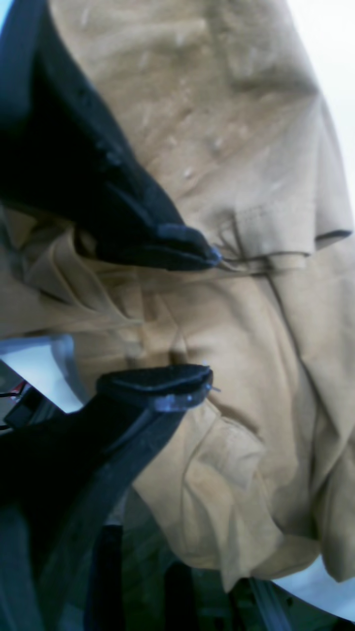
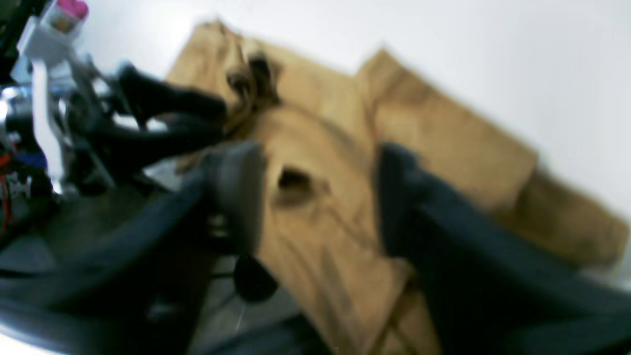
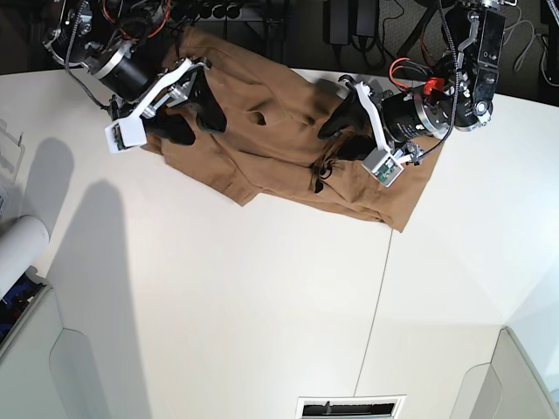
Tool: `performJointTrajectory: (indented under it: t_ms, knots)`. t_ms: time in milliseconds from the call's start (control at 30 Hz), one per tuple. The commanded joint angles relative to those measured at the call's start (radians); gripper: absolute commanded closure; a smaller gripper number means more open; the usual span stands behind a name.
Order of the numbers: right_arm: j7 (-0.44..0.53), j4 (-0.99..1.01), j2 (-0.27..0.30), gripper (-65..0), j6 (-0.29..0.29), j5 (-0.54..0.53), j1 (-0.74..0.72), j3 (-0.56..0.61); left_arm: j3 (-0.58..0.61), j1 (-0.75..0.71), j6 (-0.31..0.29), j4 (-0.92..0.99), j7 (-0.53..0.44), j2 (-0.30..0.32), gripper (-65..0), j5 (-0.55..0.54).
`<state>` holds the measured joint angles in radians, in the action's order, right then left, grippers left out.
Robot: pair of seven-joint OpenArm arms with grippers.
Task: Layout the t-shirt on the table in an organized manner, then fold the t-shirt properly
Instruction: 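Grasp the other shirt end with the right gripper and pull it inward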
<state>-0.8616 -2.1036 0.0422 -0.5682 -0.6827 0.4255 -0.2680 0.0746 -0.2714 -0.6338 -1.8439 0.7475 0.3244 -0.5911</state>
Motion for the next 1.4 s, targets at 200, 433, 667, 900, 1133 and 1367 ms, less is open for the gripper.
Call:
performJointTrajectory:
  t_ms: [200, 433, 667, 900, 1133, 1367]
  knots:
    - [0.024, 0.026, 0.014, 0.0, -0.005, 0.074, 0.037, 0.000, -0.003, 0.008, -0.006, -0.014, -0.018, 0.006, -33.1, -0.017]
    - [0.024, 0.177, 0.014, 0.0, -0.012, 0.081, 0.034, 0.000, -0.003, 0.008, -0.006, -0.014, -0.018, 0.006, -33.1, -0.017]
    - [0.036, 0.315, 0.043, 0.0, -0.011, 0.093, -0.006, 0.000, -0.003, 0.008, -0.006, -0.014, -0.018, 0.006, -33.1, -0.016]
    - [0.046, 0.437, 0.076, 0.0, -0.003, 0.126, -0.138, 0.000, -0.003, 0.009, -0.006, -0.014, -0.018, 0.008, -33.1, -0.017]
    - [0.047, 0.498, 0.079, 0.0, -0.003, 0.171, -0.255, 0.000, -0.003, 0.050, -0.006, -0.014, -0.010, 0.008, -33.1, -0.016]
    - [0.053, 0.454, 0.079, 0.0, -0.004, 0.082, -0.284, 0.000, -0.003, 0.077, -0.006, -0.013, -0.006, 0.008, -33.1, -0.018]
